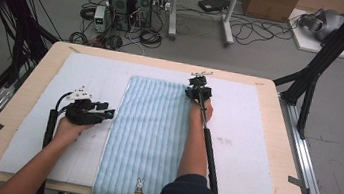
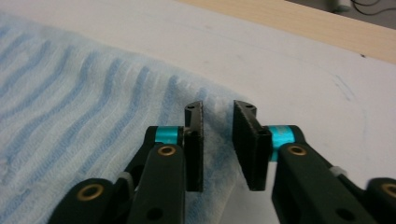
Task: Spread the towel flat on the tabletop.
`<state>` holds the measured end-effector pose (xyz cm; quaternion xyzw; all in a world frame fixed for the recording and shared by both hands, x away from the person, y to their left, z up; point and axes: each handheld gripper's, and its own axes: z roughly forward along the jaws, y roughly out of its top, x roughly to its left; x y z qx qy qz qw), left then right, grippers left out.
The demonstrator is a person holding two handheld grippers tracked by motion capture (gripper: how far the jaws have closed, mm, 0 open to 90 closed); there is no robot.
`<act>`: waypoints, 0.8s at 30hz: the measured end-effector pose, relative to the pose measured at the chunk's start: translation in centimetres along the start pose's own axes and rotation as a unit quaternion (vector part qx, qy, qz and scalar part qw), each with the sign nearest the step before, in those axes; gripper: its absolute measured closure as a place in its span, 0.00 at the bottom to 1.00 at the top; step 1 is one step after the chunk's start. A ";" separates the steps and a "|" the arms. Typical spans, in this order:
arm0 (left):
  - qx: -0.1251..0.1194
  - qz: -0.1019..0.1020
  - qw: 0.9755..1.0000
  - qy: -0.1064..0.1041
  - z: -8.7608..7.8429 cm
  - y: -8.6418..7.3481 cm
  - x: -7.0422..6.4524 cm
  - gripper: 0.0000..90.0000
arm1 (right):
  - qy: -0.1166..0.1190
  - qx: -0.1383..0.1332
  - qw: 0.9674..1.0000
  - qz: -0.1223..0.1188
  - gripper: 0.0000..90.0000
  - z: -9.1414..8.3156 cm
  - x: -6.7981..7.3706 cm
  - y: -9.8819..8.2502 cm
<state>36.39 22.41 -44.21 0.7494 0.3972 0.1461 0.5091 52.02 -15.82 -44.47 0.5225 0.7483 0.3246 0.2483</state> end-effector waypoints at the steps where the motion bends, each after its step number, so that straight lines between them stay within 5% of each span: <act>1: 0.000 0.000 1.000 0.000 0.0 0.0 0.0 0.59 | 0.008 -0.007 1.000 0.009 0.78 -0.2 -0.2 0.0; 5: -0.004 -0.002 1.000 0.003 0.0 0.0 0.2 0.58 | 0.009 -0.022 1.000 0.010 0.79 -1.5 -1.0 0.3; 8: -0.002 -0.001 1.000 0.004 0.1 0.0 0.2 0.58 | 0.009 -0.002 1.000 -0.006 0.87 -1.6 -1.1 0.3; 9: -0.003 -0.002 1.000 0.003 0.0 0.0 0.1 0.58 | 0.012 0.027 0.999 -0.019 0.89 -1.1 -1.0 0.0; 11: -0.005 -0.002 1.000 0.006 0.0 0.0 0.1 0.58 | 0.011 0.028 0.999 -0.017 0.92 -0.7 -0.8 -0.3; 14: -0.005 -0.003 1.000 0.006 -0.1 0.0 0.1 0.58 | -0.014 0.024 0.999 -0.025 0.87 -0.4 -0.6 -0.1; 16: -0.006 0.001 1.000 0.006 -0.1 0.1 0.1 0.58 | -0.021 0.017 1.000 -0.008 0.82 -0.3 -0.6 -0.1; 18: -0.009 -0.005 1.000 0.006 -0.1 0.0 0.2 0.58 | -0.005 0.013 1.000 0.011 0.77 -0.7 -0.9 -0.2; 21: -0.013 -0.007 1.000 0.005 -0.1 0.0 0.3 0.56 | 0.007 -0.015 1.000 -0.006 0.75 -2.7 -1.2 -0.6; 24: -0.019 -0.023 1.000 0.004 -0.1 0.2 0.3 0.50 | 0.070 -0.034 0.997 0.008 0.69 -4.9 -2.2 -1.8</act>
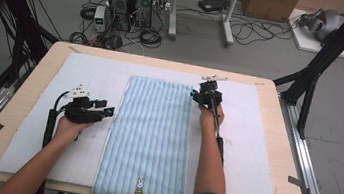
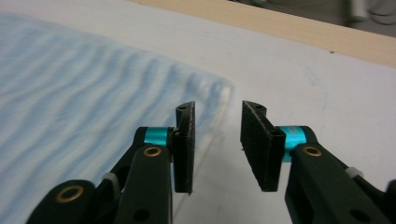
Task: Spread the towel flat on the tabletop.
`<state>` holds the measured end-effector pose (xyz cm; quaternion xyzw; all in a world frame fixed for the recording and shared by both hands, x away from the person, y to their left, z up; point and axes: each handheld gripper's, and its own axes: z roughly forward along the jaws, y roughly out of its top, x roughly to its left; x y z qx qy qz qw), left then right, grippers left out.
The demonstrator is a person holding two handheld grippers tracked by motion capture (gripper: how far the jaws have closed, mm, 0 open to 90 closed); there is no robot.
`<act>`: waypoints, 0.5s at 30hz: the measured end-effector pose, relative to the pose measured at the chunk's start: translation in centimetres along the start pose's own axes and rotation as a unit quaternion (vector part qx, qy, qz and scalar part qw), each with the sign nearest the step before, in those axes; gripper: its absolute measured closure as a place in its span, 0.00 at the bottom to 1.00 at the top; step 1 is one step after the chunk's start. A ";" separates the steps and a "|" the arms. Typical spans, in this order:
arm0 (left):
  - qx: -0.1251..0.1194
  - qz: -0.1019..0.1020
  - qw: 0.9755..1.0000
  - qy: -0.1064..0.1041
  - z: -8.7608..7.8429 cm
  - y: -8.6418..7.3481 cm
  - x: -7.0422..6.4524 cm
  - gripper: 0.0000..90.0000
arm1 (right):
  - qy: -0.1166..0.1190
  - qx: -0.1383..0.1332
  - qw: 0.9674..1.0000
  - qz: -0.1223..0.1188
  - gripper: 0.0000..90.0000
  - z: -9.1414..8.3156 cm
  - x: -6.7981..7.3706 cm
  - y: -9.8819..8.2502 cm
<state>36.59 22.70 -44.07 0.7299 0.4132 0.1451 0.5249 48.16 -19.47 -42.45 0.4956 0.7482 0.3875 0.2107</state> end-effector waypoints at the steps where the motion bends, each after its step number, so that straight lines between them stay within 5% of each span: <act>1: -0.009 -0.002 1.000 0.004 -0.2 0.1 0.0 0.48 | 0.006 0.001 1.000 -0.007 0.70 -1.0 -0.1 -0.5; 4: -0.021 -0.005 1.000 0.005 -0.4 0.4 -0.1 0.42 | 0.013 0.008 1.000 -0.026 0.68 -3.8 -0.6 -2.3; 8: -0.028 -0.014 1.000 -0.003 -0.6 0.7 0.2 0.33 | 0.024 -0.008 0.999 -0.022 0.62 -7.7 -1.1 -5.0; 15: -0.037 -0.009 0.999 -0.035 -1.0 1.4 0.8 0.23 | 0.054 -0.039 0.998 -0.022 0.30 -12.1 -0.5 -8.8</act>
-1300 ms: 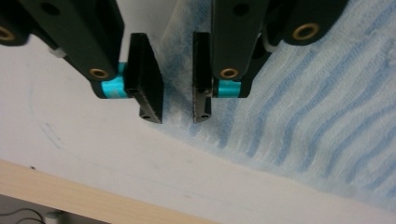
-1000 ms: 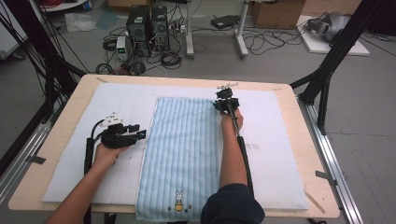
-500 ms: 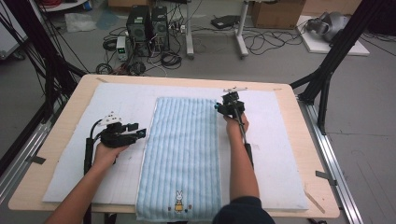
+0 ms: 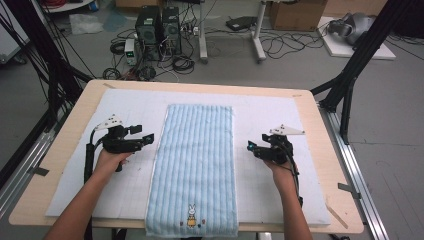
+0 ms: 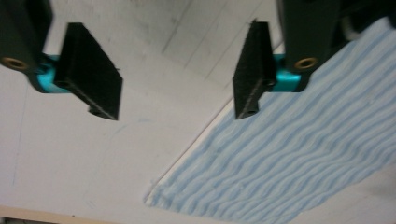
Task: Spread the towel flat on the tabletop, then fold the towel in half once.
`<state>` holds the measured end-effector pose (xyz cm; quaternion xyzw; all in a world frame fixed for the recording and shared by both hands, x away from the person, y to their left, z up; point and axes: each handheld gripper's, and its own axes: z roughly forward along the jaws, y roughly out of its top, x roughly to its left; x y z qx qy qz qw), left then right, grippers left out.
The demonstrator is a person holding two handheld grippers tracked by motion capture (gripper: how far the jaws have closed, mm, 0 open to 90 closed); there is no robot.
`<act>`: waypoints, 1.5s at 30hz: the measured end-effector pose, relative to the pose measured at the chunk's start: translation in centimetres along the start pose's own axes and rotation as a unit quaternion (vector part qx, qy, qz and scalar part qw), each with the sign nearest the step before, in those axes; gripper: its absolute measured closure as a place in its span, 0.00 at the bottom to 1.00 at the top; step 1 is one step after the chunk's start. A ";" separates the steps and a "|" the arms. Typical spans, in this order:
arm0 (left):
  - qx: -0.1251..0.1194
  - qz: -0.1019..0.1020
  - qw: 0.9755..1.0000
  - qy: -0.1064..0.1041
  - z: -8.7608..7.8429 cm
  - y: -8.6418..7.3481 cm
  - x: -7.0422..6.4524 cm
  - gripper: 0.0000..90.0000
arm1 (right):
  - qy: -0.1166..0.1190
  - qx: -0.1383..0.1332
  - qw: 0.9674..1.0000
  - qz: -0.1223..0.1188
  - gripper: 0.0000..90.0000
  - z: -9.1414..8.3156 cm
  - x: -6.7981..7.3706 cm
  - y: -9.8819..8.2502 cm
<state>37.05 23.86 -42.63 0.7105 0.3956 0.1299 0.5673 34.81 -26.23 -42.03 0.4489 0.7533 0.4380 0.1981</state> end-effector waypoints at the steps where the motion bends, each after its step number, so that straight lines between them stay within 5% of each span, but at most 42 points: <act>1: 0.000 0.004 1.000 -0.002 0.0 0.0 -0.1 0.23 | -0.001 0.006 1.000 -0.006 0.27 -0.2 0.2 -0.3; 3: -0.004 0.009 1.000 -0.005 0.0 0.1 -0.2 0.23 | -0.007 0.010 1.000 -0.008 0.22 -0.2 0.4 -0.6; 4: -0.005 0.011 1.000 -0.005 0.0 0.1 -0.3 0.23 | -0.021 0.018 0.999 -0.028 0.18 -0.2 0.7 -0.9; 9: 0.005 0.025 1.000 0.004 0.2 0.1 -0.7 0.23 | -0.015 0.001 0.999 -0.037 0.13 -0.4 0.9 -0.8; 18: 0.006 0.027 1.000 0.011 0.1 -0.1 -0.6 0.25 | -0.031 -0.016 0.999 -0.011 0.13 -0.7 0.2 -0.6; 25: 0.010 0.034 0.999 0.019 0.0 -0.3 -1.0 0.25 | -0.028 -0.025 0.999 -0.016 0.13 -1.2 0.5 -0.5; 32: 0.007 0.025 0.999 0.024 -0.1 -0.4 -0.7 0.26 | -0.031 -0.023 0.999 -0.008 0.13 -1.1 0.3 -0.6; 34: 0.011 0.004 1.000 0.019 0.0 -0.5 -0.3 0.28 | -0.031 -0.024 0.999 -0.010 0.13 -1.1 0.2 -0.6; 45: 0.016 -0.010 0.999 0.030 0.4 -0.7 0.0 0.30 | -0.022 -0.020 0.999 -0.012 0.13 -0.9 0.0 -0.6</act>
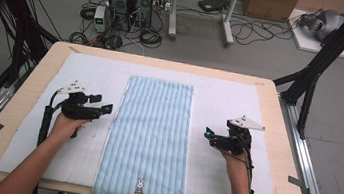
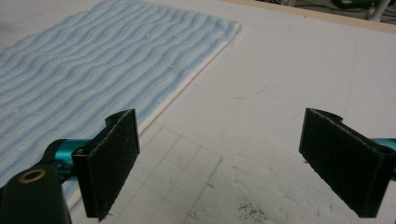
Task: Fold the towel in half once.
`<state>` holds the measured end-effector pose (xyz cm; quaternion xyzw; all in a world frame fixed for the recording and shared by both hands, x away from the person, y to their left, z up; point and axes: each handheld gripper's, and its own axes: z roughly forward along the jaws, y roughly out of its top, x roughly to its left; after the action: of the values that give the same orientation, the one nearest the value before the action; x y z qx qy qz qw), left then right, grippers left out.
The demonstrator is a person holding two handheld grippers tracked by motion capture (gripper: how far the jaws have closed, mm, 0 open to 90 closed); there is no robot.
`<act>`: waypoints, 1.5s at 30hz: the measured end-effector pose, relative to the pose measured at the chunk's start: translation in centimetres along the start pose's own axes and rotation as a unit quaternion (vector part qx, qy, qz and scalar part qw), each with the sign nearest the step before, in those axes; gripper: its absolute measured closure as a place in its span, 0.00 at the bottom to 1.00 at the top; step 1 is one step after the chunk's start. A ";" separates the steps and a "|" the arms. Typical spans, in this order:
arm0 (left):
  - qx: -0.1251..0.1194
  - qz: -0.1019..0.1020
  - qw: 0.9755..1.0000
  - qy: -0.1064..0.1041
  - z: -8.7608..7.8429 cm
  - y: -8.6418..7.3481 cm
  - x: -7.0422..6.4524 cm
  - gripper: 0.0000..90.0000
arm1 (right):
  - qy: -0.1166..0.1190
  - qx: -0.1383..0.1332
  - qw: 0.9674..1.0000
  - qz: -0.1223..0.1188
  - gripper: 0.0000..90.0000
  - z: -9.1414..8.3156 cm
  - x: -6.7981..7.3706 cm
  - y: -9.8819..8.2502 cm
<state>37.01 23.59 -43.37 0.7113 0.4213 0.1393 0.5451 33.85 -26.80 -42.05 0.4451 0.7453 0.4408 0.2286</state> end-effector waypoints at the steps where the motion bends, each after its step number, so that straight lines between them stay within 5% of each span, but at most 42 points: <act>1: 0.000 0.001 1.000 -0.002 0.0 0.1 0.0 0.32 | 0.002 0.001 1.000 0.004 0.13 0.1 0.0 0.0; 6: 0.005 -0.006 1.000 0.004 0.7 0.9 0.0 0.31 | 0.010 0.003 1.000 0.001 0.13 0.2 0.1 0.0; 13: 0.024 0.000 0.999 0.026 3.9 3.3 0.5 0.32 | 0.011 0.007 1.000 0.010 0.13 0.4 -0.1 -0.1; 20: 0.070 -0.005 0.996 0.060 6.5 4.1 1.1 0.50 | 0.011 0.006 1.000 0.013 0.13 0.3 -0.1 -0.1; 29: 0.111 0.029 0.990 0.088 9.2 3.2 0.9 0.64 | 0.010 0.006 1.000 0.019 0.13 0.1 -0.2 -0.3; 32: 0.131 0.059 0.985 0.094 10.0 2.6 0.3 0.68 | 0.010 0.005 1.000 0.020 0.13 0.1 -0.3 -0.3; 33: 0.132 0.075 0.983 0.101 10.1 2.5 0.1 0.71 | 0.010 0.006 1.000 0.020 0.13 0.1 -0.3 -0.3; 37: 0.133 0.093 0.983 0.088 10.3 2.4 -0.5 0.95 | 0.012 0.010 1.000 0.019 0.13 0.2 -0.1 -0.3; 38: 0.133 0.093 0.983 0.088 10.3 2.4 -0.5 0.95 | 0.012 0.010 1.000 0.018 0.13 0.3 -0.1 -0.3; 42: 0.118 0.023 0.990 0.077 10.1 2.3 0.5 0.96 | 0.013 0.015 1.000 0.018 0.13 0.6 0.1 -0.3; 45: 0.114 0.010 0.991 0.075 10.0 2.3 0.7 0.96 | 0.018 0.017 0.999 0.026 0.13 1.4 0.2 0.2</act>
<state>45.07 17.42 -45.14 0.7604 0.4672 0.1491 0.4258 34.87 -25.94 -42.59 0.4601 0.7451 0.4414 0.1959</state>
